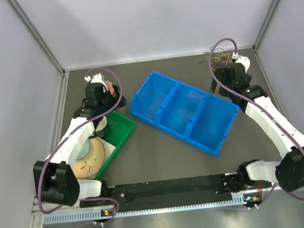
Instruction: Untangle the cables
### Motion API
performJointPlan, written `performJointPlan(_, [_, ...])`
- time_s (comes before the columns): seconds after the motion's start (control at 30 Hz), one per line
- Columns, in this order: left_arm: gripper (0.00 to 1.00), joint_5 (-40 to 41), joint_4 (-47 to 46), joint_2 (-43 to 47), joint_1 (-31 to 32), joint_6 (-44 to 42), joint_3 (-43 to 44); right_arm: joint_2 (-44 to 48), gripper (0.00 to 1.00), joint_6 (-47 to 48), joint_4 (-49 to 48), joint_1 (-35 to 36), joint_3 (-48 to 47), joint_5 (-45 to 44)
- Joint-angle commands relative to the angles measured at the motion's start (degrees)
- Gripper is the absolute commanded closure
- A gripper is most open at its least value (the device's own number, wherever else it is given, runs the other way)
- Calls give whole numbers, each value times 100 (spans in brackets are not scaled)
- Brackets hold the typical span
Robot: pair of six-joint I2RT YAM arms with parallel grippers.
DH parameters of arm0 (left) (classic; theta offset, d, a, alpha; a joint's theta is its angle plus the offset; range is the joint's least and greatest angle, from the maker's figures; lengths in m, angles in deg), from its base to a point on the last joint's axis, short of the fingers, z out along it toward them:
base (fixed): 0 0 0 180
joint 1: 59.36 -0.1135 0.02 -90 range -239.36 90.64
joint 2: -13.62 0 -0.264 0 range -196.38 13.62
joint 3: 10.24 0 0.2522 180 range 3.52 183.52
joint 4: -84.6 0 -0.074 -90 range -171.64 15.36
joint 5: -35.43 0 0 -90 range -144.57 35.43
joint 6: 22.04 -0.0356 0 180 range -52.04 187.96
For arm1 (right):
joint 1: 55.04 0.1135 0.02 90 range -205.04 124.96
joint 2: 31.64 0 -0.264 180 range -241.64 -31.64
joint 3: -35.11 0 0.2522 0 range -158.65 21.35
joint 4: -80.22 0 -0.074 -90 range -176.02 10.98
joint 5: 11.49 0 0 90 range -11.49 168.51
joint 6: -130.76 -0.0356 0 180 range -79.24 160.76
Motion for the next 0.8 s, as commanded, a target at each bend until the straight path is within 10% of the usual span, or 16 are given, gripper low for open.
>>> performJointPlan(0.0, [1, 83, -162, 78, 3, -41, 91, 199, 1, -26, -299, 2, 67, 4])
performJointPlan(0.77, [1, -383, -65, -36, 126, -147, 275, 130, 1, 273, -889, -252, 139, -886])
